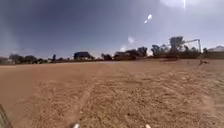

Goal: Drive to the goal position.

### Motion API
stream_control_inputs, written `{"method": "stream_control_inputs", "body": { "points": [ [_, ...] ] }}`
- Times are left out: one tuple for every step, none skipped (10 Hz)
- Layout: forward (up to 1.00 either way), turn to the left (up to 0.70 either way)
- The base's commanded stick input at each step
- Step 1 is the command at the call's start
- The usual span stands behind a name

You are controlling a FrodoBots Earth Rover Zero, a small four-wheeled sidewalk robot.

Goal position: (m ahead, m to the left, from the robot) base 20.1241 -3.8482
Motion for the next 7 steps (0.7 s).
{"method": "stream_control_inputs", "body": {
  "points": [
    [0.45,0.0],
    [0.45,0.0],
    [0.45,0.0],
    [0.45,0.0],
    [0.45,0.0],
    [0.45,0.0],
    [0.45,0.0]
  ]
}}
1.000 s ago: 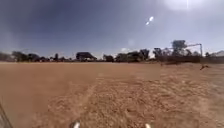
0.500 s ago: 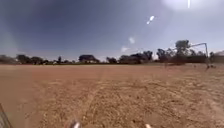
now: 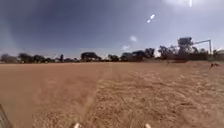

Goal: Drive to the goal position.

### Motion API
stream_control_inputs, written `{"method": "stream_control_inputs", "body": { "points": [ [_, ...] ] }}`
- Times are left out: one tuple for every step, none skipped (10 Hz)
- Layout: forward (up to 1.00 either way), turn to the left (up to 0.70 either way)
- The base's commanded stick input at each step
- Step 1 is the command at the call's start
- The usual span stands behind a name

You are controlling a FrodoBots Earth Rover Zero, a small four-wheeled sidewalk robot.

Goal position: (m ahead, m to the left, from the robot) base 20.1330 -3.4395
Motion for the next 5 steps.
{"method": "stream_control_inputs", "body": {
  "points": [
    [0.45,0.0],
    [0.45,0.0],
    [0.45,0.0],
    [0.45,0.0],
    [0.45,0.0]
  ]
}}
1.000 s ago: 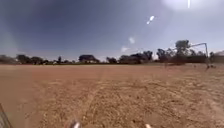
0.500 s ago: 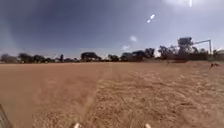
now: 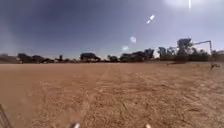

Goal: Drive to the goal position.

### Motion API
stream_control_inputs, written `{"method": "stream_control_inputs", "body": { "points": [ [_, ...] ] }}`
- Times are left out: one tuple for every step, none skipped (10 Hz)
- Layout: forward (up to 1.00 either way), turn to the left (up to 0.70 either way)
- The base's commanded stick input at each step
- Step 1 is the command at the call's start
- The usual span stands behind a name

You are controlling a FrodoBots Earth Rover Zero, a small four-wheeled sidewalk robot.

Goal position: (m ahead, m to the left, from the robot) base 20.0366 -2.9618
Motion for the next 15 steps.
{"method": "stream_control_inputs", "body": {
  "points": [
    [0.45,0.0],
    [0.45,0.0],
    [0.45,0.0],
    [0.45,0.0],
    [0.45,0.0],
    [0.45,0.0],
    [0.45,0.0],
    [0.45,0.0],
    [0.45,0.0],
    [0.45,0.0],
    [0.45,0.0],
    [0.45,0.0],
    [0.45,0.0],
    [0.45,0.0],
    [0.45,0.0]
  ]
}}
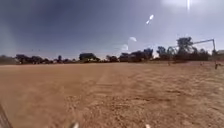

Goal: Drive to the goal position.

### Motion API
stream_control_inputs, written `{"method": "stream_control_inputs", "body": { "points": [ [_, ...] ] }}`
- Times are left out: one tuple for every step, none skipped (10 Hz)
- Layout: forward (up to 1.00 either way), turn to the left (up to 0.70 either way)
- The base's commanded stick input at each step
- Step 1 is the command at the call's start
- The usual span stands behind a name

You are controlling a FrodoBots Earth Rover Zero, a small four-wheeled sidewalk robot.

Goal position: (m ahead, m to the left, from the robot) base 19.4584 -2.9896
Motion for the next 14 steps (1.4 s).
{"method": "stream_control_inputs", "body": {
  "points": [
    [0.45,0.0],
    [0.45,0.0],
    [0.45,0.0],
    [0.45,0.0],
    [0.45,0.0],
    [0.45,0.0],
    [0.45,0.0],
    [0.45,0.0],
    [0.45,0.0],
    [0.45,0.0],
    [0.45,0.0],
    [0.45,0.0],
    [0.45,0.0],
    [0.45,0.0]
  ]
}}
